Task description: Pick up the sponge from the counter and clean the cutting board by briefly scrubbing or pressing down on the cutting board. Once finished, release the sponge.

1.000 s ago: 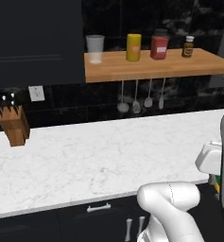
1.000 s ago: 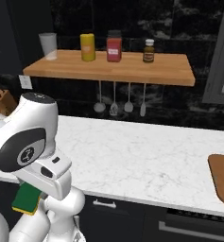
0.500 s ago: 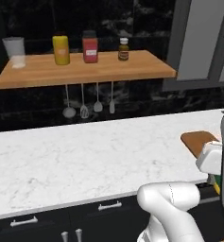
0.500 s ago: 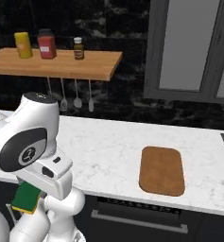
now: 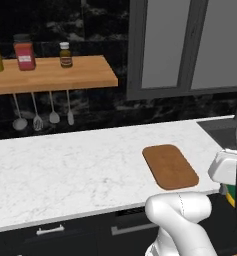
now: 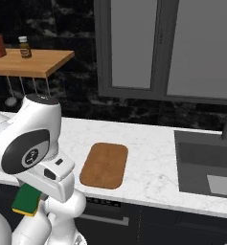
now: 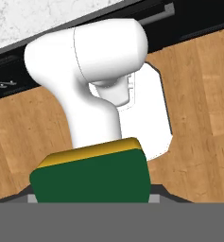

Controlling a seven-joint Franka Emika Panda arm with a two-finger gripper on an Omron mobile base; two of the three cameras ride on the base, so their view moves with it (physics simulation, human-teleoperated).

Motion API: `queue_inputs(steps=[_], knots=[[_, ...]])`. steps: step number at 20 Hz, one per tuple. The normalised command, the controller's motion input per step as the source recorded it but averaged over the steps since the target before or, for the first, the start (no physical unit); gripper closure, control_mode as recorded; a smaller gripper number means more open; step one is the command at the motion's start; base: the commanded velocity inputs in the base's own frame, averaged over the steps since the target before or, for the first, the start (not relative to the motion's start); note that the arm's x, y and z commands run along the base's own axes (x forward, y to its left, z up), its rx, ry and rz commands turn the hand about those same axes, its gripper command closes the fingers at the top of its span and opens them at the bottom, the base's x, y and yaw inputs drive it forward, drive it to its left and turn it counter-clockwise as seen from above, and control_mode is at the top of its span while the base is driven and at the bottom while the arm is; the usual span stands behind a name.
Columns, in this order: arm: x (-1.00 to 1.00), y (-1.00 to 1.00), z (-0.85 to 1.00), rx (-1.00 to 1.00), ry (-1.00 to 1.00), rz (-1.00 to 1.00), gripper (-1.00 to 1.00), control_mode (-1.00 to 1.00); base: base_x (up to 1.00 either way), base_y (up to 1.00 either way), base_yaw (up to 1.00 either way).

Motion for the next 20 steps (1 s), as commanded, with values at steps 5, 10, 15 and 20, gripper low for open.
queue_inputs(steps=[5,10,15,20], knots=[[0.00,0.00,0.00,0.00,0.00,0.00,1.00,1.00,0.00,-0.01,0.00],[0.00,0.00,0.00,0.00,0.00,0.00,1.00,1.00,0.27,0.05,-0.02],[0.00,0.00,0.00,0.00,0.00,0.00,1.00,1.00,0.58,0.12,-0.03],[0.00,0.00,0.00,0.00,0.00,0.00,1.00,1.00,0.12,0.15,-0.01]])
